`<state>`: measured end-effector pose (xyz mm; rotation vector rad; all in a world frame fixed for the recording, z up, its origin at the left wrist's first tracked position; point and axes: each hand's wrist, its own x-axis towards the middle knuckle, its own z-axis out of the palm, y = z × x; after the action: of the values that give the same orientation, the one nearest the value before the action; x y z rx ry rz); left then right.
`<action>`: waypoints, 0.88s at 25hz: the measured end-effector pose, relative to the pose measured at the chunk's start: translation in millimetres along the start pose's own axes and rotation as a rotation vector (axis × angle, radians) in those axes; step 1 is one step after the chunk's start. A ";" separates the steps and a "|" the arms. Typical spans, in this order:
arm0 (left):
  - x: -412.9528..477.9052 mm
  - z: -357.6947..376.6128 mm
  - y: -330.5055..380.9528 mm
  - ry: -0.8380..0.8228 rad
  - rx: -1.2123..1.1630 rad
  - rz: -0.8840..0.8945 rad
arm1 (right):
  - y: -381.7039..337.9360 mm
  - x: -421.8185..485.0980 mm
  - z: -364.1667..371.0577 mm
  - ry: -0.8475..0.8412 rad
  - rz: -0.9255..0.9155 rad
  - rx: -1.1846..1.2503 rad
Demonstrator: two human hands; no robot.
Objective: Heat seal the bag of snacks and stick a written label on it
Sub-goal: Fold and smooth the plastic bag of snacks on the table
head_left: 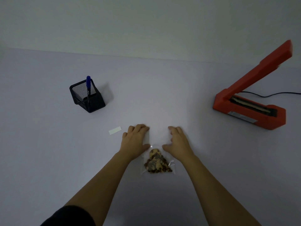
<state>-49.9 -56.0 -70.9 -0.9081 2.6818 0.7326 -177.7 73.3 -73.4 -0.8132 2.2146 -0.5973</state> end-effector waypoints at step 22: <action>-2.4 5.1 -14.4 -0.028 0.030 0.097 | 6.0 -3.8 -3.2 -0.022 -0.182 -0.171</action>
<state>-39.0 -62.0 -80.0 -0.7602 2.7204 0.7173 -180.1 80.7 -73.2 -1.1131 2.2084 -0.4867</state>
